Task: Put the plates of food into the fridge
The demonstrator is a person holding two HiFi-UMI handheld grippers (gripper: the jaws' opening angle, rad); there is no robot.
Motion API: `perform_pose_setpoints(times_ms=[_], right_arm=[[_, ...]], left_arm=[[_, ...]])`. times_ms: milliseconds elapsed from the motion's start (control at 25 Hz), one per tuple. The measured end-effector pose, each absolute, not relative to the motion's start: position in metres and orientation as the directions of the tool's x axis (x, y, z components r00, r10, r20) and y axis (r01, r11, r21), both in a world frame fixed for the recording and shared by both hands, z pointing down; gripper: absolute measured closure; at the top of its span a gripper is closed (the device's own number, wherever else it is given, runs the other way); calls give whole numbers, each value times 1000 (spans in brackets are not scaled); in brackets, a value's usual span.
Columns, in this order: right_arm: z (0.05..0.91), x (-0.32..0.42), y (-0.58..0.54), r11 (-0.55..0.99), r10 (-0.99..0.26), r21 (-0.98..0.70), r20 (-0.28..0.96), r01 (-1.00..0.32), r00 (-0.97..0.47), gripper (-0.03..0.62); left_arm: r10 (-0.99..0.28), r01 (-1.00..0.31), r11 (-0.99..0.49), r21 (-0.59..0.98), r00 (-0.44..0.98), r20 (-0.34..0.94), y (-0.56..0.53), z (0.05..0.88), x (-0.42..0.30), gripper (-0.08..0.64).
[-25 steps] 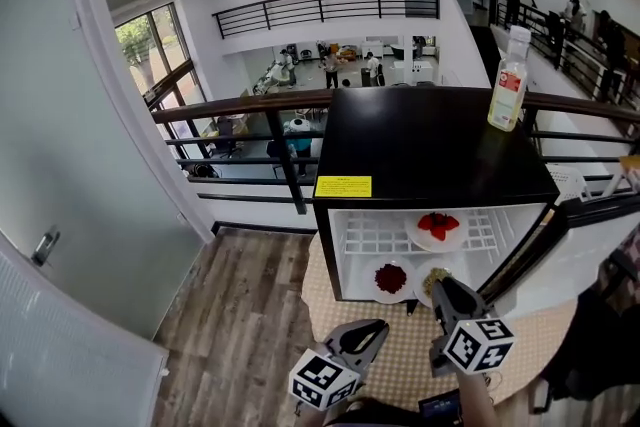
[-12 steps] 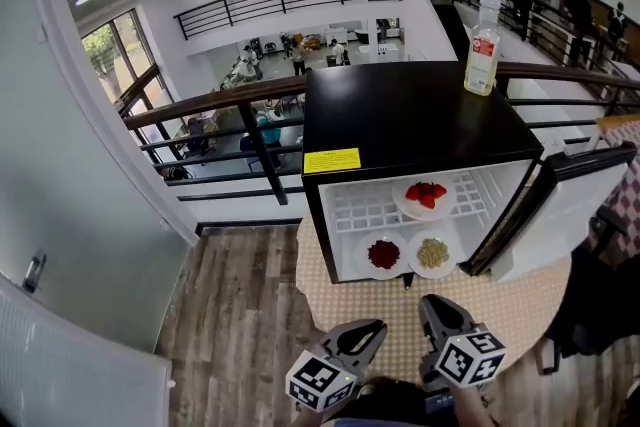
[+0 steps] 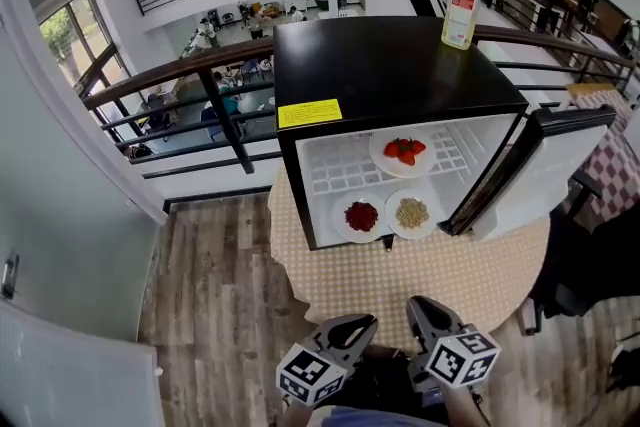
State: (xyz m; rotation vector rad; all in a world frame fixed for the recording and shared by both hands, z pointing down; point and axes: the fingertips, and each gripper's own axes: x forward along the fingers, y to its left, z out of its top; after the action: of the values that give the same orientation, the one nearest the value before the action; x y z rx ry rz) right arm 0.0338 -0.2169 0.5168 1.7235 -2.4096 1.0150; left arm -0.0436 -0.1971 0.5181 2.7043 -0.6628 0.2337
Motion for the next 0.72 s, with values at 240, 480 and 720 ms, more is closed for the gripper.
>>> perform_pose_setpoints(times_ms=[240,480,720], right_arm=[[524,25,-206,190,-822,-506,386,-841,-418,554],[522,24,-197,200,-808,-561,370,-804,-459,555],[520,53,-160,222,-797,-582,354,-783,-489,555]], left_arm=[[-415,-473,-828,302,878,237,-191,518,-43,525],[-443,-498,-808,314,866,233,-185,511,-43,523],[-508,-560,-777,286,827,239,-175,505,-26,525]])
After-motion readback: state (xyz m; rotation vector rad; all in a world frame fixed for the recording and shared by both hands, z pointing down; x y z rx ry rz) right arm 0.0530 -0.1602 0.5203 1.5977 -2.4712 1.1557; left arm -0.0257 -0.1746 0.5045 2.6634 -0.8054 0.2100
